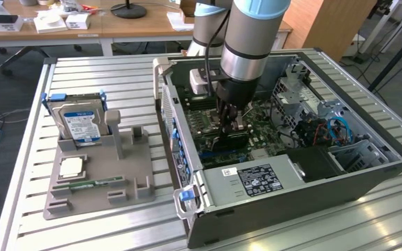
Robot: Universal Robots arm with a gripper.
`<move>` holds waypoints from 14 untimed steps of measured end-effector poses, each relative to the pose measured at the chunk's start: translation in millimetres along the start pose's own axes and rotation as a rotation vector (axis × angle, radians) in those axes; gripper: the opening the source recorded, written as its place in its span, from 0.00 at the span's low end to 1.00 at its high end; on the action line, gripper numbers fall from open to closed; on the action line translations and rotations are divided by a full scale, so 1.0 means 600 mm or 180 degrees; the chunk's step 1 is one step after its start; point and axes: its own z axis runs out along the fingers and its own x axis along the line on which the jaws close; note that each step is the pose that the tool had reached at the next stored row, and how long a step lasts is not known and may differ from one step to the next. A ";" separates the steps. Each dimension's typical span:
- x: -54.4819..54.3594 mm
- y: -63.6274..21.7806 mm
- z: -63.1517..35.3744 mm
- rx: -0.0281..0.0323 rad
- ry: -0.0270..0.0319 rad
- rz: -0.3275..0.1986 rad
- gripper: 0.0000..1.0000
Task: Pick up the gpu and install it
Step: 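Press down on the gpu until it lock into place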
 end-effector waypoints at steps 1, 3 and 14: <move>0.000 0.000 0.000 0.0000 0.0000 0.0000 0.10; 0.000 0.000 0.001 0.0000 0.0001 0.0000 0.10; 0.000 0.000 0.001 0.0000 -0.0001 0.0000 0.10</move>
